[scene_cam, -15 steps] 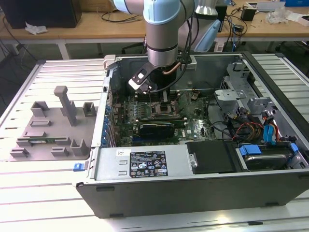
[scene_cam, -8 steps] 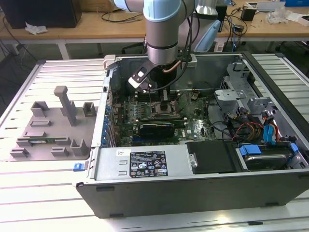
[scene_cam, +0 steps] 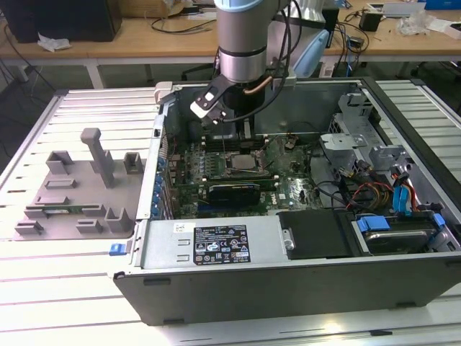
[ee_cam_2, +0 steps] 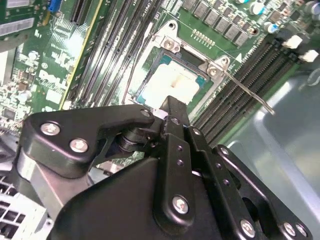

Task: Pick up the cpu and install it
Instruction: 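Place the cpu into insertion slot, then close the cpu cover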

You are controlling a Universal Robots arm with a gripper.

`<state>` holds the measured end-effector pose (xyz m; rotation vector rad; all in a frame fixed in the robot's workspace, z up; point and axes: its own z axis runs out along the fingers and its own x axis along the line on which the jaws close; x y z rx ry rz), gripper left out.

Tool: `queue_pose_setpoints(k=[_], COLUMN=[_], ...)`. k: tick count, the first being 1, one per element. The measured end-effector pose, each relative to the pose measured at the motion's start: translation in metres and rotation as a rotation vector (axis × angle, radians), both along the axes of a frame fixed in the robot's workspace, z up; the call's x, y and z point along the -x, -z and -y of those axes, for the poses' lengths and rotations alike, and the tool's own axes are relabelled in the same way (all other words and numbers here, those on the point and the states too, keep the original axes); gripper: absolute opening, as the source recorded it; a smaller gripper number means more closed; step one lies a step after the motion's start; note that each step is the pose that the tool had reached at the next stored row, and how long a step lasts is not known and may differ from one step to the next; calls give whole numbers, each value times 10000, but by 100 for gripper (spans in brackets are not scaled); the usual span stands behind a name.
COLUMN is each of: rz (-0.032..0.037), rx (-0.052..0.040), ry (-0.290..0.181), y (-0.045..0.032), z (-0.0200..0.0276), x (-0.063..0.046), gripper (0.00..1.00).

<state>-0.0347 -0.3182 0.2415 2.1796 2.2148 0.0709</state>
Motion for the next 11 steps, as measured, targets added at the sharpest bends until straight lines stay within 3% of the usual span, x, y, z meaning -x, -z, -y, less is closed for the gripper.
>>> queue_pose_setpoints(k=[2, 11], rz=[1, 0], rx=[0, 0], ry=[-1, 0], y=[-39, -43], z=[-2, -2], x=[0, 0], gripper=[11, 11])
